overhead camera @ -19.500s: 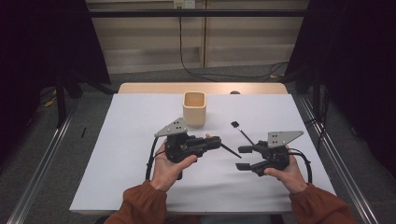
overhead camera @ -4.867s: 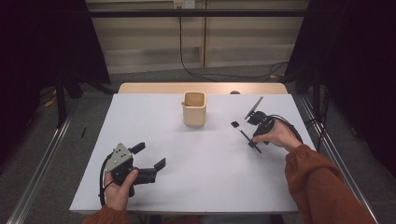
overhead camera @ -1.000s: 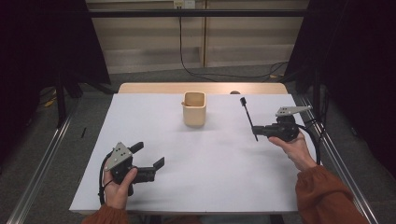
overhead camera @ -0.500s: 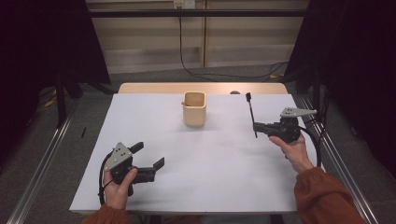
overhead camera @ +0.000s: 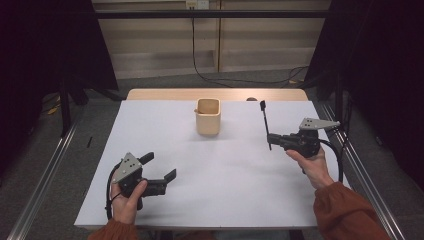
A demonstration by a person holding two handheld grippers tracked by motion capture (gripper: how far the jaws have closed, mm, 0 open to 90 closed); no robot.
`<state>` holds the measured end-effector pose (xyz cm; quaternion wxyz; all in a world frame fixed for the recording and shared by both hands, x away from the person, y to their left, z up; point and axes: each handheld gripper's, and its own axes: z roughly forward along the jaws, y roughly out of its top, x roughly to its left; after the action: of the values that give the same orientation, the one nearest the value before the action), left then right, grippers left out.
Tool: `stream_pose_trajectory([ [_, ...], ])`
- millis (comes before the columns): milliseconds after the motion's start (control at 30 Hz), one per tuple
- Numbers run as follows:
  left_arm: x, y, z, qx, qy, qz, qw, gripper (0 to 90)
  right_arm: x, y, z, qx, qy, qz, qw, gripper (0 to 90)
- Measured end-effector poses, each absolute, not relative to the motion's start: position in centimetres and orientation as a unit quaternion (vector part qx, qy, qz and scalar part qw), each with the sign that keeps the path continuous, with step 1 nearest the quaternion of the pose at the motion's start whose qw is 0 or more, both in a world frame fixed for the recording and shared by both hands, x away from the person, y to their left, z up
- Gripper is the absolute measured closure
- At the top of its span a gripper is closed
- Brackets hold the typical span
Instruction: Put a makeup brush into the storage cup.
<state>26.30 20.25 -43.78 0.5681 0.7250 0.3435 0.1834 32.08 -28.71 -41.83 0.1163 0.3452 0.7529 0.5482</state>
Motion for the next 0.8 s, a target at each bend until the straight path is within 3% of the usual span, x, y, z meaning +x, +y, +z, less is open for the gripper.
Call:
stream_pose_trajectory([
  [800, 26.3, 20.1, -43.8, 0.729, 0.334, 0.186, 0.568, 1.7, 28.6, -26.4, -42.5, 0.313, 0.761, 0.562, 0.088, 86.3],
])
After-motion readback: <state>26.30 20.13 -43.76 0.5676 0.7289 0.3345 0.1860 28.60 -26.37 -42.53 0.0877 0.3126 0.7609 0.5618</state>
